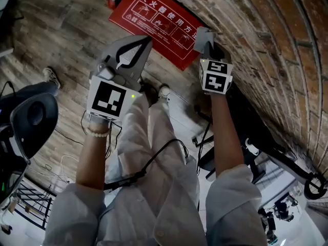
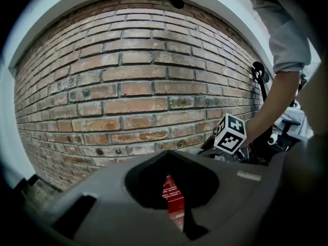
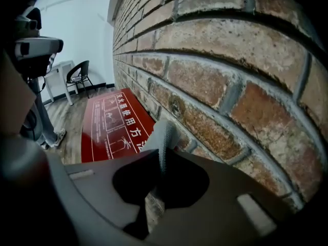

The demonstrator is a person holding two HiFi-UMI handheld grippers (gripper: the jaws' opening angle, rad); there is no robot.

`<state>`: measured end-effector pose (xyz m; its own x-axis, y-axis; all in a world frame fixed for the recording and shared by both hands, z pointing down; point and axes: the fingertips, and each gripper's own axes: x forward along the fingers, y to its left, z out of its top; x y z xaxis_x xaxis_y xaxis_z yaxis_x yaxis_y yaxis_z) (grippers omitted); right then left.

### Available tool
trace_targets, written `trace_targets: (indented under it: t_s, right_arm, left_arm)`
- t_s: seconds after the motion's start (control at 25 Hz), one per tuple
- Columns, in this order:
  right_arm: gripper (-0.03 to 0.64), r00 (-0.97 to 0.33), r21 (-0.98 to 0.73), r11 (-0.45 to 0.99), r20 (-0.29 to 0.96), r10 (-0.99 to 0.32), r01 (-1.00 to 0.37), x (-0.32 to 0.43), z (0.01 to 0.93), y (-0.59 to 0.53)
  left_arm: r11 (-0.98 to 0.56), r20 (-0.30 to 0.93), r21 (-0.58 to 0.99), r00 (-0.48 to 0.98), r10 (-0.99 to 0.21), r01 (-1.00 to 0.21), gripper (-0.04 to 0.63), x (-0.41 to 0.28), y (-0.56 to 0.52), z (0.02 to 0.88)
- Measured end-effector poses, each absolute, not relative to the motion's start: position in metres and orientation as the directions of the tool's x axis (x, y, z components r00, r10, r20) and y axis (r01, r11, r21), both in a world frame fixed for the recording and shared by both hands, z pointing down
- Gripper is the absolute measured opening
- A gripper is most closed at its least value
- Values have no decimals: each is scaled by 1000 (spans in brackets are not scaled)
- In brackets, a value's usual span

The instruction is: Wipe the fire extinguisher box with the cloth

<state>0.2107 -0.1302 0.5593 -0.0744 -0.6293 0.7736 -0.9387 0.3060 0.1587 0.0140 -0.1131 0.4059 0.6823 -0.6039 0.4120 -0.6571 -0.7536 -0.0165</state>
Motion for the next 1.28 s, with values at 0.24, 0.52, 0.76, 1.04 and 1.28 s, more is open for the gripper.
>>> trace_targets:
  t_s: [0.24, 0.52, 0.76, 1.04, 1.28]
  right_arm:
    - [25, -151, 140, 364, 733, -664, -921, 180, 523, -137]
    - [25, -270, 95, 453, 689, -672, -886, 115, 500, -157]
    - [25, -354, 56, 526, 679, -643, -849, 49, 503, -175]
    - [25, -445, 15, 612, 672, -592, -791, -27, 517, -187]
    - [25, -499, -20, 661, 674, -545, -750, -81, 532, -194]
  left_arm:
    - [-730, 399, -20, 664, -633, -683, -3, -7, -116, 393]
    - [-686, 393, -24, 624, -675, -727, -3, -45, -122, 390]
    - [-646, 406, -8, 588, -700, -763, -3, -82, -127, 400]
    - [-601, 416, 6, 549, -725, -799, -3, -120, -132, 414]
    - [-561, 445, 12, 507, -738, -828, -3, -154, -137, 431]
